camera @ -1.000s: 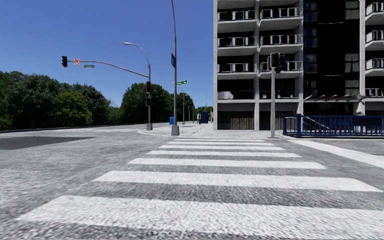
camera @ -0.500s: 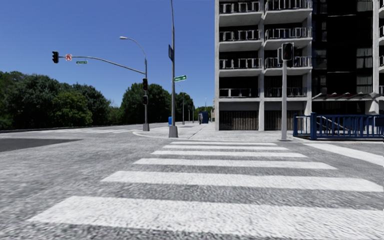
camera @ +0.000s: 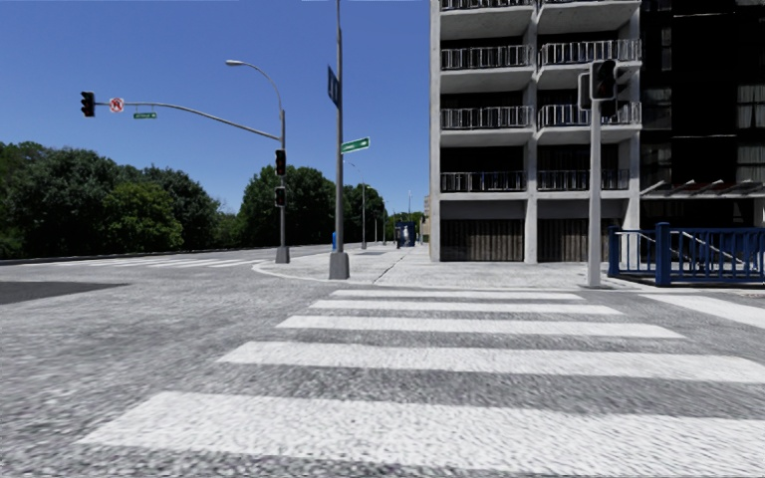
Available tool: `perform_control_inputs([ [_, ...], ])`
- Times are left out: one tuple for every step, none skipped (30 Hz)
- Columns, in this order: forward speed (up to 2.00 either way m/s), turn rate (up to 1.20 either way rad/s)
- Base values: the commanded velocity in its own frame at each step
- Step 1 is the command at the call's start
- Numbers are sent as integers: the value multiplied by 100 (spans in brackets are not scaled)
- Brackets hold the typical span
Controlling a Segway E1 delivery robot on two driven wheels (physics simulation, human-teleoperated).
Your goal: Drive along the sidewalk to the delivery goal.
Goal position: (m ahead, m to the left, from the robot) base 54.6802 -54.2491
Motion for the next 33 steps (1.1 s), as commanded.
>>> perform_control_inputs([
  [200, 0],
  [200, 0],
  [200, 0],
  [200, 0],
  [200, 0],
  [200, 0],
  [200, 0],
  [200, 0],
  [200, 0],
  [200, 0],
  [200, -3],
  [200, -3],
  [200, -24],
  [200, -38],
  [200, -42],
  [200, -42],
  [200, -44],
  [200, -44],
  [200, -44],
  [200, 0],
  [200, 0],
  [200, 0],
  [200, 0],
  [200, 0],
  [200, 0],
  [200, 0],
  [200, 0],
  [200, 0],
  [200, 0],
  [200, 0],
  [200, 0],
  [200, 0],
  [200, 0],
])
